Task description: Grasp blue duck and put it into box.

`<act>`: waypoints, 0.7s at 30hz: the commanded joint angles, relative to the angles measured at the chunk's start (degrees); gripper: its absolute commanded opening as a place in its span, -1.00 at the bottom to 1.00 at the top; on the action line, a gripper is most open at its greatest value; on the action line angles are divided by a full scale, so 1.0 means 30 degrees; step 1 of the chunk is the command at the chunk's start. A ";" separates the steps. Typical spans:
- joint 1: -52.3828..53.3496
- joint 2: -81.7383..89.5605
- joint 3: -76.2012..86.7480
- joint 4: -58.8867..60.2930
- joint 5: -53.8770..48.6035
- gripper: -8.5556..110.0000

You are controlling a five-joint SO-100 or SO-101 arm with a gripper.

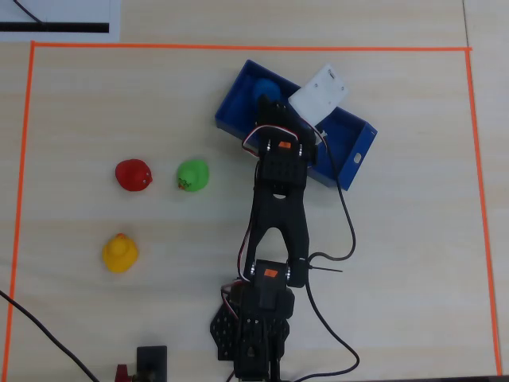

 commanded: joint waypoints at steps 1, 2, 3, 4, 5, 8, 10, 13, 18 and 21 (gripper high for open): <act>0.0498 0.2461 0.0439 -0.0645 -0.0527 -0.43; 0.0586 0.3340 0.0937 -0.0645 -0.0527 -0.52; 0.0586 0.4424 0.1670 -0.0645 -0.0615 -0.65; 0.0498 0.5742 0.2695 -0.0615 -0.0791 -0.80; 0.0234 0.7119 0.3867 -0.0557 -0.0996 -0.85; -0.0938 1.1602 0.7266 0.0762 -0.1582 -0.85; -0.2021 1.4707 0.9521 0.1816 -0.1846 -0.85; -0.3867 1.9277 1.2510 0.3896 -0.2227 -0.85; -0.5947 2.4727 1.6025 0.6973 -0.2842 -0.85; -0.6123 2.6982 1.8018 0.8057 -0.3369 -0.85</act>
